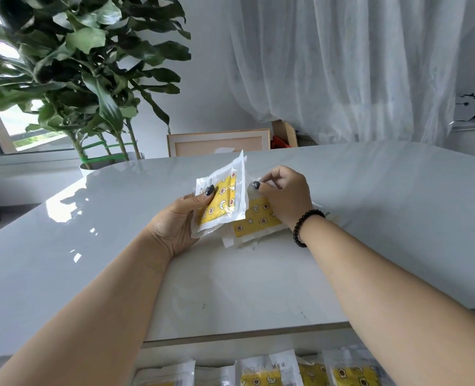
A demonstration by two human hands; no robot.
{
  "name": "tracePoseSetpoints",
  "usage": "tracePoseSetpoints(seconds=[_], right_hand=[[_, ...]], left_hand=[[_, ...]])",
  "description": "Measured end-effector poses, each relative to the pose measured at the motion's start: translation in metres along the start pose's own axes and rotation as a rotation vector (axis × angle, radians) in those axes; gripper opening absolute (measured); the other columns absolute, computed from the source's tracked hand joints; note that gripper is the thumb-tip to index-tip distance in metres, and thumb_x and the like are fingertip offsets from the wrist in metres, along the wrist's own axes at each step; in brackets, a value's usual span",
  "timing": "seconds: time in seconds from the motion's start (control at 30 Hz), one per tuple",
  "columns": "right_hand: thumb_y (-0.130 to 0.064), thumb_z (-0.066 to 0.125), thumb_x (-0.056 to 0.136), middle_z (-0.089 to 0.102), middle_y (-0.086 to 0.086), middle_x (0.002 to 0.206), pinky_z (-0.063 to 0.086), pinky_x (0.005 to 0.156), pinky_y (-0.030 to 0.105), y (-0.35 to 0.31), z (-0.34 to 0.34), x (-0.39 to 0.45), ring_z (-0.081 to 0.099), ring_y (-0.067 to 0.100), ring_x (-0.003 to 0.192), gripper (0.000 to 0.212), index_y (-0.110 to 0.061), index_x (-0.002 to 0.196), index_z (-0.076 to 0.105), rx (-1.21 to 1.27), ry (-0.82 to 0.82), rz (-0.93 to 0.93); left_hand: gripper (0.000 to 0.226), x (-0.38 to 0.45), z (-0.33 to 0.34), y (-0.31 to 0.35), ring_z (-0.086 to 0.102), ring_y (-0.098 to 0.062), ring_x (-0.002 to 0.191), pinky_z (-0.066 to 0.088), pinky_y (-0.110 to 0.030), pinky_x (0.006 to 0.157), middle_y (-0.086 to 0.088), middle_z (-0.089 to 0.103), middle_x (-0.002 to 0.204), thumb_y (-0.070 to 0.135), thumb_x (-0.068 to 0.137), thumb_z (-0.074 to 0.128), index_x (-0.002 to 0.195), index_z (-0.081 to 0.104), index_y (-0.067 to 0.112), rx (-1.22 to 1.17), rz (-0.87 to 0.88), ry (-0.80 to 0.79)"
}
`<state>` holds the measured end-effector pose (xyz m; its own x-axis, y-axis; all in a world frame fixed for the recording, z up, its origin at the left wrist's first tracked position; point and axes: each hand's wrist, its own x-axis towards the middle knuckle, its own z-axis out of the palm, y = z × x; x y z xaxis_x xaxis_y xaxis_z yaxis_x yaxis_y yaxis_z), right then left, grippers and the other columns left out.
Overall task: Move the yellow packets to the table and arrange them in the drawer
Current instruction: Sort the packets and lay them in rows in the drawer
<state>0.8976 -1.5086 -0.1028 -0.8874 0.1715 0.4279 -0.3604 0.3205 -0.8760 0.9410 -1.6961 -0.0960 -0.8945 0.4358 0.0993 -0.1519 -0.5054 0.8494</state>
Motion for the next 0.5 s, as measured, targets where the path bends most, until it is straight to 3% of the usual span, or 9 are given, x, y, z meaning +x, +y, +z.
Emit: tracePoseSetpoints(seconds=[0.07,0.2,0.4,0.5], right_hand=[[-0.012,0.066,0.080,0.054,-0.011,0.055,0.036,0.045,0.011,-0.002,-0.002,0.001,0.046,-0.001,0.049,0.019,-0.021,0.068,0.055,0.050,0.140,0.010],[-0.012,0.063,0.083,0.060,-0.005,0.069,0.043,0.055,0.022,-0.003,-0.007,0.003,0.053,0.009,0.061,0.011,-0.019,0.078,0.056,0.235,0.353,0.056],[-0.016,0.071,0.081,0.063,0.001,0.075,0.052,0.061,0.031,-0.004,-0.002,-0.001,0.058,0.016,0.067,0.015,-0.022,0.080,0.057,0.398,0.192,0.094],[-0.011,0.076,0.079,0.063,0.002,0.075,0.053,0.063,0.027,-0.006,0.000,-0.002,0.058,0.013,0.065,0.025,-0.018,0.095,0.058,0.457,0.045,0.039]], left_hand=[[0.060,0.004,-0.004,-0.001,0.066,-0.021,0.047,0.047,-0.019,0.036,-0.016,0.069,0.067,0.014,0.023,0.098,0.076,0.075,-0.002,0.040,0.016,0.033],[0.059,0.008,-0.012,-0.003,0.071,-0.020,0.062,0.055,-0.025,0.051,-0.013,0.072,0.076,0.022,0.027,0.099,0.077,0.076,0.000,0.132,-0.031,0.028],[0.056,0.010,-0.015,-0.006,0.072,-0.022,0.063,0.057,-0.029,0.054,-0.014,0.072,0.074,0.021,0.028,0.098,0.076,0.076,0.000,0.152,0.007,0.050],[0.057,0.014,-0.019,-0.005,0.072,-0.022,0.067,0.059,-0.034,0.057,-0.013,0.073,0.077,0.021,0.027,0.098,0.077,0.077,0.002,0.142,0.116,0.133]])
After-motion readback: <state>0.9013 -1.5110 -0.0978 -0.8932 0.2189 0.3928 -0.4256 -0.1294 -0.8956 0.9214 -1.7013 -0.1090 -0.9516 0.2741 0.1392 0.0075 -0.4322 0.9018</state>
